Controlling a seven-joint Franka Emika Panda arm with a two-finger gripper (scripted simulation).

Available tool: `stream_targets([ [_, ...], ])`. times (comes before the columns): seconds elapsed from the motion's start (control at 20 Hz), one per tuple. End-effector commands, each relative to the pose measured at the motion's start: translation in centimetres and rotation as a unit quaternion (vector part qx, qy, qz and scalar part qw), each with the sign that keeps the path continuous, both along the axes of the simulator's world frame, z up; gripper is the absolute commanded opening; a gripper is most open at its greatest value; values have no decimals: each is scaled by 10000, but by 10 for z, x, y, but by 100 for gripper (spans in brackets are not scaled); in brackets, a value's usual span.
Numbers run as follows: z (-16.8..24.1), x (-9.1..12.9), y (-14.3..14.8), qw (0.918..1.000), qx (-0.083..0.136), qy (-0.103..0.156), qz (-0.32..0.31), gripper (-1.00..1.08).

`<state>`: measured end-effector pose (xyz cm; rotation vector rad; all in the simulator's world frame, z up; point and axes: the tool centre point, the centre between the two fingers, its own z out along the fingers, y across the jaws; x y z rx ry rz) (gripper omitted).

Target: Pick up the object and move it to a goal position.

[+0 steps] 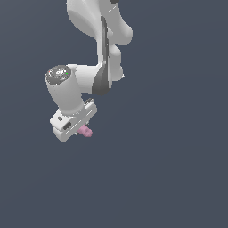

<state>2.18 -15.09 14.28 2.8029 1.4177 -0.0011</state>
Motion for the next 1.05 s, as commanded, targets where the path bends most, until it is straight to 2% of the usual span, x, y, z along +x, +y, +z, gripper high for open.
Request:
stream_targets([
  [0.0, 19, -13, -12, 10000, 0, 0, 1, -100],
  [0.5, 73, -48, -46, 10000, 6, -3, 2, -100],
  [1.0, 85, -54, -54, 10000, 6, -3, 2, -100],
])
